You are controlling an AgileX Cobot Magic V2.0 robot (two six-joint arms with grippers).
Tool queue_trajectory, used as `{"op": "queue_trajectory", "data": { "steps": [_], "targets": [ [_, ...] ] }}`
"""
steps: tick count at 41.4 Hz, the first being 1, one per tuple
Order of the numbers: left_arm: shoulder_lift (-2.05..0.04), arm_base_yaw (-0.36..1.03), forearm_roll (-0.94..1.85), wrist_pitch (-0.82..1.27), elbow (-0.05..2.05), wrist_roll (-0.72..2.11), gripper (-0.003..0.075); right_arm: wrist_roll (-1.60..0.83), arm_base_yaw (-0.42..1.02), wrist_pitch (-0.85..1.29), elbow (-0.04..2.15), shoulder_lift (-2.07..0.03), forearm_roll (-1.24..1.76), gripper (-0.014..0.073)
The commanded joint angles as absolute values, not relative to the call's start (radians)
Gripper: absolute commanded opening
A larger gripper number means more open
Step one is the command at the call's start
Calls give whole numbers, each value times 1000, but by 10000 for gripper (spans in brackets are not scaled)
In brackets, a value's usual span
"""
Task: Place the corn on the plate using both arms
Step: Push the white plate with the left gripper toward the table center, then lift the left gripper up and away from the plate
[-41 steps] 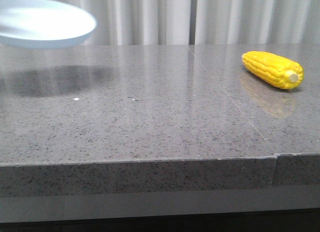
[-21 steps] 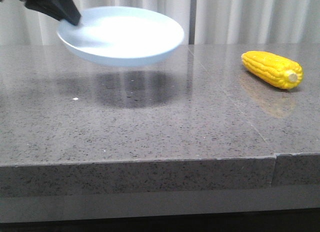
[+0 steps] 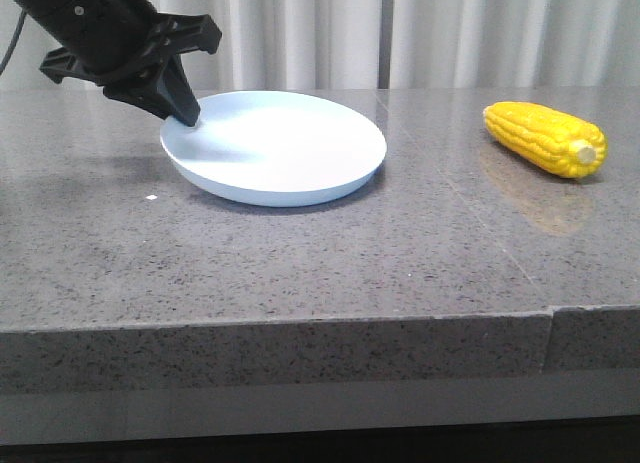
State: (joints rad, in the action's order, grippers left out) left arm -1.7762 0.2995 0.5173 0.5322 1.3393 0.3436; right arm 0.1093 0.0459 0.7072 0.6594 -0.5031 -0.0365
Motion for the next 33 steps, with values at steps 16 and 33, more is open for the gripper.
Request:
{"op": "queue_trajectory", "data": {
  "steps": [16,33],
  "targets": [
    [-1730,307,545,495,1369,345,515,101,43,640,693,-516,-49,499],
    [-1486,364,311,571,1320,345,515,101,43,640,693,-516,-49,499]
  ]
}}
